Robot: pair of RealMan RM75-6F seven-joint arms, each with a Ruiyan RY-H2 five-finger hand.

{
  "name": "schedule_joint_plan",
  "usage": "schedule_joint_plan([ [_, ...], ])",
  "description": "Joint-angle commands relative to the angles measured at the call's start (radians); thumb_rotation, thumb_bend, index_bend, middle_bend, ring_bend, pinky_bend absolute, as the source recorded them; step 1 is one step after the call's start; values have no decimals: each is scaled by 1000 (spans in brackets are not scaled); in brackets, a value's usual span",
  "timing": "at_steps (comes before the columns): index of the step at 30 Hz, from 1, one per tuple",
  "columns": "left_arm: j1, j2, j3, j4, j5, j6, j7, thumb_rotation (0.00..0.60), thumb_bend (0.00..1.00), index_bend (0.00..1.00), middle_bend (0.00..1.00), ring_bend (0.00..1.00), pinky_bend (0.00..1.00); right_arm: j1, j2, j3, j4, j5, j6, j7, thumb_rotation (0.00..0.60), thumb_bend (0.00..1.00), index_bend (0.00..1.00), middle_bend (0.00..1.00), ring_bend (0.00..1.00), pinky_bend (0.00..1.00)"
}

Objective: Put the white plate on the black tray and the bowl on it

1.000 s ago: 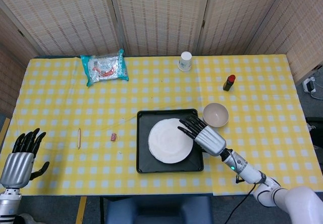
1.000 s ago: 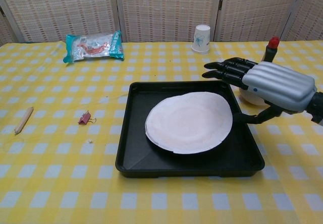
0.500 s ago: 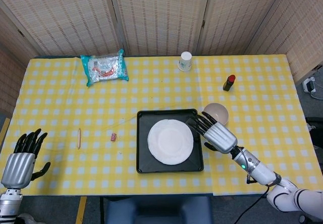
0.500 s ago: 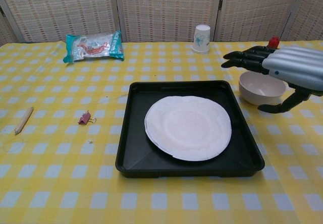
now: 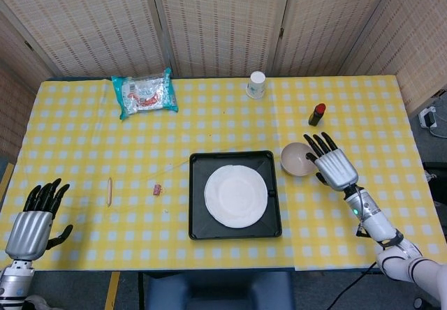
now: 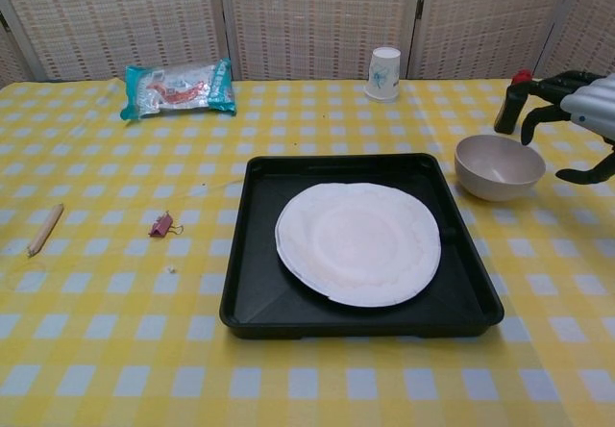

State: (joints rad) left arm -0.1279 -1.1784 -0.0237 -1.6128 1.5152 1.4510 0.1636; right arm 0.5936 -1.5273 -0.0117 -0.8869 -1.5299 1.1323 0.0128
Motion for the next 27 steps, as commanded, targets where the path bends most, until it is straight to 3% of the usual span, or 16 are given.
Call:
schedule_joint_plan([
  [1, 0, 2, 0, -1, -1, 0, -4, 600, 318, 0, 0, 48, 38, -6, -40, -3, 57, -3, -16, 40, 600, 338, 380, 0, 0, 0],
  [9, -5, 0, -1, 5, -5, -12, -6, 600, 318, 0, 0, 48, 38, -17, -84, -16, 130, -22, -23, 84, 600, 338, 409, 0, 0, 0],
  [16, -5, 0, -2, 7, -10, -10, -6, 600, 319, 0, 0, 48, 38, 9, -163, -12, 231, -36, -54, 147, 600, 338, 511, 0, 0, 0],
  [27, -4, 4, -1, 5, -5, -5, -13, 600, 318, 0, 0, 48, 38, 23, -241, -4, 342, -66, 12, 223, 600, 338, 670, 0, 0, 0],
])
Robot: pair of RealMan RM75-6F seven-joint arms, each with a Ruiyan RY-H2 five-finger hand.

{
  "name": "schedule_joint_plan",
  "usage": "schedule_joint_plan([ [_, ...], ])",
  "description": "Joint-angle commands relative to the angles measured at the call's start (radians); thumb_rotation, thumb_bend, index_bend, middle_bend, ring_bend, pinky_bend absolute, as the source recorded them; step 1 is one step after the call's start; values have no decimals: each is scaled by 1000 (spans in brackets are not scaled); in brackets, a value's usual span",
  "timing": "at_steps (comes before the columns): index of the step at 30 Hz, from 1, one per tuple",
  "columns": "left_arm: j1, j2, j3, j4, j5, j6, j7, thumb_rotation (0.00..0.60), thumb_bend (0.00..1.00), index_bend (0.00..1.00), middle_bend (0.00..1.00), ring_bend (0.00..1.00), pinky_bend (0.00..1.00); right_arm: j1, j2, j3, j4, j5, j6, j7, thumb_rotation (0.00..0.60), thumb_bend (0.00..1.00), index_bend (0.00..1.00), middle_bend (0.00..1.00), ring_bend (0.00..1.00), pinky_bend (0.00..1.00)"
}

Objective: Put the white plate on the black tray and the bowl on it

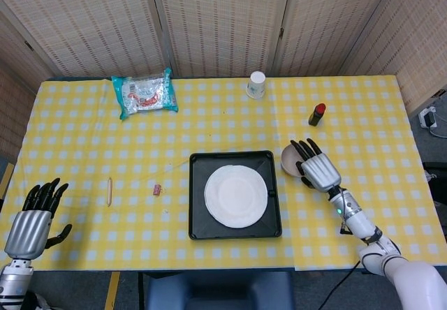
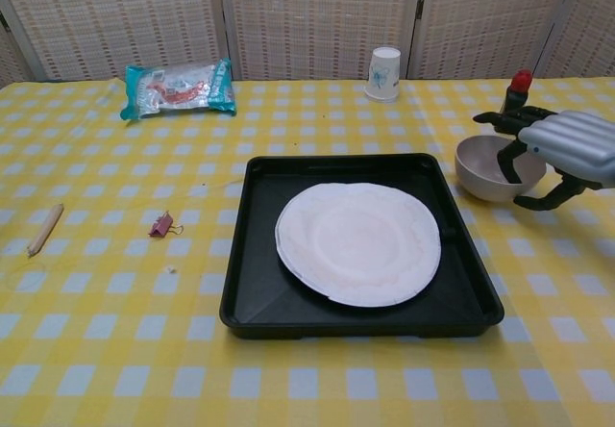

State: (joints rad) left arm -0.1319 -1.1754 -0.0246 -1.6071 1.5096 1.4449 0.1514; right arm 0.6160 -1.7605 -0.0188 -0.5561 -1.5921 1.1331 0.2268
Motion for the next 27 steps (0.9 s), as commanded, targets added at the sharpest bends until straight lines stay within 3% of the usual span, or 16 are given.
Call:
schedule_joint_plan([
  [1, 1, 1, 0, 0, 1, 2, -1, 600, 318, 0, 0, 48, 38, -1, -11, 4, 18, -4, 17, 13, 600, 338, 680, 1, 0, 0],
  [10, 2, 1, 3, -2, 7, 6, 0, 600, 318, 0, 0, 48, 38, -6, -12, 3, 31, -17, 62, 17, 600, 373, 715, 25, 0, 0],
  [17, 0, -1, 4, -2, 6, 1, 3, 600, 318, 0, 0, 48, 38, -4, 24, 2, -45, -41, 129, 17, 600, 372, 715, 28, 0, 0],
  [21, 2, -1, 2, -6, 9, 9, 1, 600, 318, 0, 0, 48, 37, 19, 68, 2, -191, -62, 142, 33, 600, 373, 715, 28, 0, 0],
  [27, 7, 6, 4, -13, 19, 22, -5, 600, 318, 0, 0, 48, 37, 57, 113, -3, -371, -83, 90, -51, 600, 373, 715, 28, 0, 0],
])
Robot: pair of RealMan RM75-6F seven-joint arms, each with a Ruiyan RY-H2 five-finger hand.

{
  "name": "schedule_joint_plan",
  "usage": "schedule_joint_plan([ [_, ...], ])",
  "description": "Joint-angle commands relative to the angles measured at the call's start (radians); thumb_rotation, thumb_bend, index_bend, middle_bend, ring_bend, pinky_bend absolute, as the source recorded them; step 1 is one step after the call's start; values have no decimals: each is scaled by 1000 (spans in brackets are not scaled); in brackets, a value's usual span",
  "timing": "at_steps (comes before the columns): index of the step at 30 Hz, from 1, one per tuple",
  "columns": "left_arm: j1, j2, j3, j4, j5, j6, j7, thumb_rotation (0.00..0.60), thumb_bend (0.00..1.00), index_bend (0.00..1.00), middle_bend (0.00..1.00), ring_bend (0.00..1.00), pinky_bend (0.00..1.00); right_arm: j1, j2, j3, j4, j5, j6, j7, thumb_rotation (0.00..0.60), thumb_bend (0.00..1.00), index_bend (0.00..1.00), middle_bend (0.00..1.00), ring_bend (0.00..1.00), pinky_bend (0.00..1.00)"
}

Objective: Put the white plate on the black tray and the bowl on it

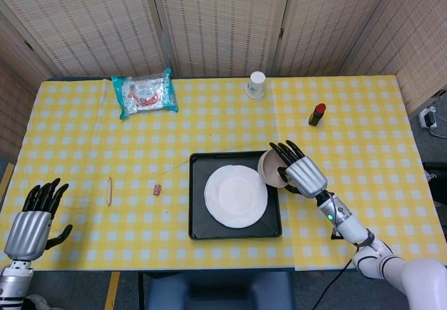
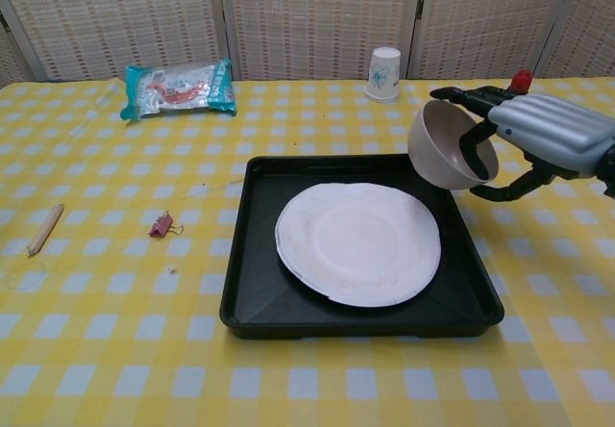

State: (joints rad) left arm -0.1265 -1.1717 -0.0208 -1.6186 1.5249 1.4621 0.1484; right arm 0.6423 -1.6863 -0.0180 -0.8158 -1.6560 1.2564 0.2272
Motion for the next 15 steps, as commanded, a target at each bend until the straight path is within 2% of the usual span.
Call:
schedule_joint_plan([
  [1, 3, 3, 0, -2, 5, 8, -4, 600, 318, 0, 0, 48, 37, 36, 46, -5, -139, -19, -46, -63, 600, 373, 715, 27, 0, 0],
  [9, 13, 12, 2, -13, 14, 28, -10, 600, 318, 0, 0, 48, 38, 60, 93, 13, -328, 16, -136, -187, 600, 373, 715, 25, 0, 0],
  [15, 16, 23, 1, -18, 14, 30, -29, 600, 318, 0, 0, 48, 38, 82, 110, 29, -432, 90, -257, -230, 600, 372, 715, 27, 0, 0],
])
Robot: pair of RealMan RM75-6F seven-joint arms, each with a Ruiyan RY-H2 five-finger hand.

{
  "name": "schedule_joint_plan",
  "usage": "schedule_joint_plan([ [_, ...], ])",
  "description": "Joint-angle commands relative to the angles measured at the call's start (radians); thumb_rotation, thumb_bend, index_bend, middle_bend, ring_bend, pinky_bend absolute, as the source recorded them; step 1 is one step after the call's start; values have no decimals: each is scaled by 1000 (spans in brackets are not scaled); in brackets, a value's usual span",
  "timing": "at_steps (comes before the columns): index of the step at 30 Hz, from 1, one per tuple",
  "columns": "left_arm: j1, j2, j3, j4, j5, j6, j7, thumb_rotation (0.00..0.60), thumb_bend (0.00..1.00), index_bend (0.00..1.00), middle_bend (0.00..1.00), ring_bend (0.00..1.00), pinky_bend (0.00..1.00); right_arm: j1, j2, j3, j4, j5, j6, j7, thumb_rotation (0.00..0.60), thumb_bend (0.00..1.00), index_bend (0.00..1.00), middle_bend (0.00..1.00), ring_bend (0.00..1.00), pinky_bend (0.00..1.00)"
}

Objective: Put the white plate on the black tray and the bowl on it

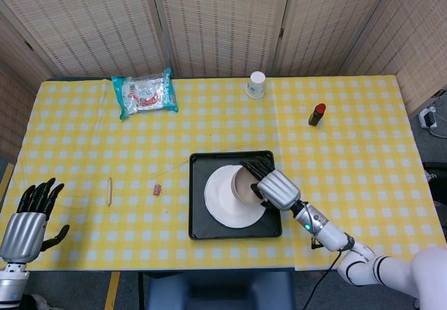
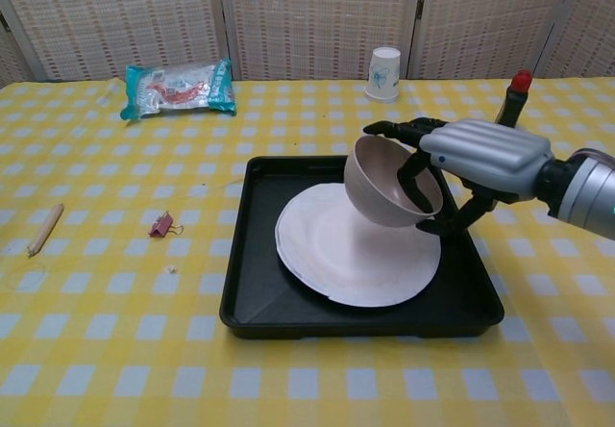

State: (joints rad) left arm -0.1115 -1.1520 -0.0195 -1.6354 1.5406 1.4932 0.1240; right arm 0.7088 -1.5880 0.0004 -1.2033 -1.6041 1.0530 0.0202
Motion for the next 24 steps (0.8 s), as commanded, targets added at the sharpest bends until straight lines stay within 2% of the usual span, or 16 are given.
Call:
schedule_joint_plan([
  [1, 1, 5, 0, -2, -2, -2, -6, 600, 318, 0, 0, 48, 38, 20, 11, 13, -57, 51, -75, -27, 600, 373, 715, 27, 0, 0],
  [6, 5, 14, 1, -10, 10, 10, -19, 600, 318, 0, 0, 47, 38, 39, -4, 28, -64, 95, -141, -43, 600, 373, 715, 27, 0, 0],
  [19, 7, 26, -1, -8, 14, 15, -44, 600, 320, 0, 0, 48, 38, 50, -28, 35, -53, 107, -163, -71, 600, 373, 712, 19, 0, 0],
  [24, 8, 27, -1, -8, 17, 15, -47, 600, 320, 0, 0, 48, 38, 51, -7, 32, -79, 128, -189, -99, 600, 373, 623, 1, 0, 0],
])
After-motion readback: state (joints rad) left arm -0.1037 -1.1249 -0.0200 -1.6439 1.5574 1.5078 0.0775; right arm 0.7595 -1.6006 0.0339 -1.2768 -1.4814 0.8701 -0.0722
